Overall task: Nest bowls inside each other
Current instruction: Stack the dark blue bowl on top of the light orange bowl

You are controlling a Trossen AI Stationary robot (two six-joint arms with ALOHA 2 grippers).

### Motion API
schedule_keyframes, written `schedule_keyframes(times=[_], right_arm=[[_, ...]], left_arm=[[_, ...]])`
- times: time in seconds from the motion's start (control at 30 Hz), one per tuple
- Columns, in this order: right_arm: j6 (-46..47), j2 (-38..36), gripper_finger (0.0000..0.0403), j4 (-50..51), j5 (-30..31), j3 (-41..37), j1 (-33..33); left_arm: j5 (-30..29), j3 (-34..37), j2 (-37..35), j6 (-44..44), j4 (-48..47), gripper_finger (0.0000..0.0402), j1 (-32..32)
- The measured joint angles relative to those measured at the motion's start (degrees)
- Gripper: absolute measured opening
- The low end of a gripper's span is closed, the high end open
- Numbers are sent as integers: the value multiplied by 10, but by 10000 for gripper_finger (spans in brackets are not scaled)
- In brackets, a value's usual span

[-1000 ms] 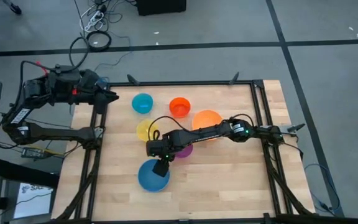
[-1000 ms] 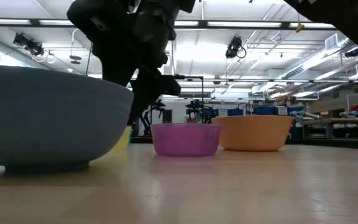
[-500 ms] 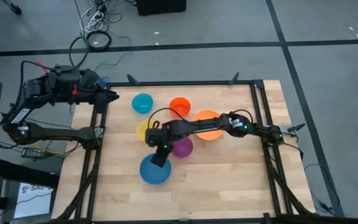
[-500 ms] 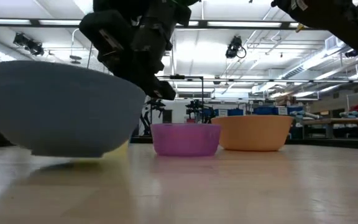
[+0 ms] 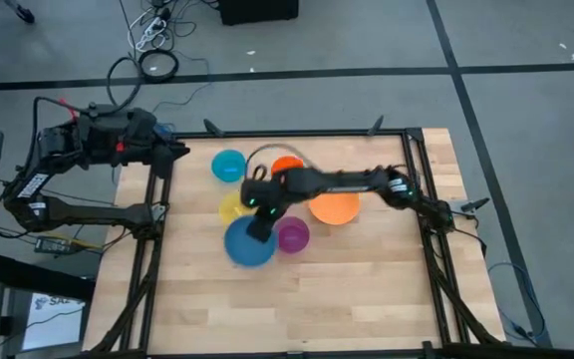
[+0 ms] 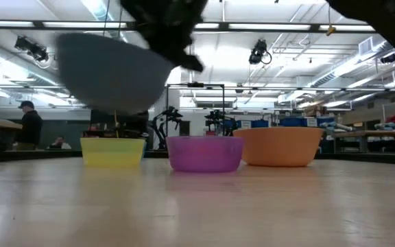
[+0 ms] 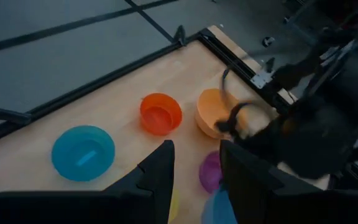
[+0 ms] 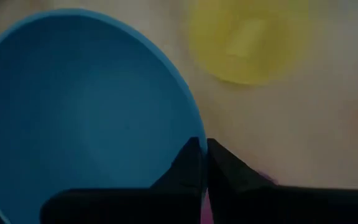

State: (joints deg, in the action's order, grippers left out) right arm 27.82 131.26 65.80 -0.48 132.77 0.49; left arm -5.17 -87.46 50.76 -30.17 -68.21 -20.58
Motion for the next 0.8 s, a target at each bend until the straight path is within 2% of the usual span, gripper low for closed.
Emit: schedule_keyframes(times=[0.17, 0.23, 0.43, 0.67, 0.8], right_arm=[[-31, -71, 1, 187, 111, 0, -38], [-41, -92, 0, 245, 134, 1, -57], [-44, -176, 0, 242, 158, -72, -113], [-26, -302, 0, 228, 132, -264, -160], [-4, -365, 0, 145, 102, -394, -164]], left_arm=[[-19, 0, 8, 1, 9, 136, 0], [-28, 0, 15, 1, 9, 136, 0], [-28, 0, 32, 1, 10, 136, 0], [-31, 0, 36, 1, 10, 136, 0], [-44, 0, 36, 2, 10, 136, 0]])
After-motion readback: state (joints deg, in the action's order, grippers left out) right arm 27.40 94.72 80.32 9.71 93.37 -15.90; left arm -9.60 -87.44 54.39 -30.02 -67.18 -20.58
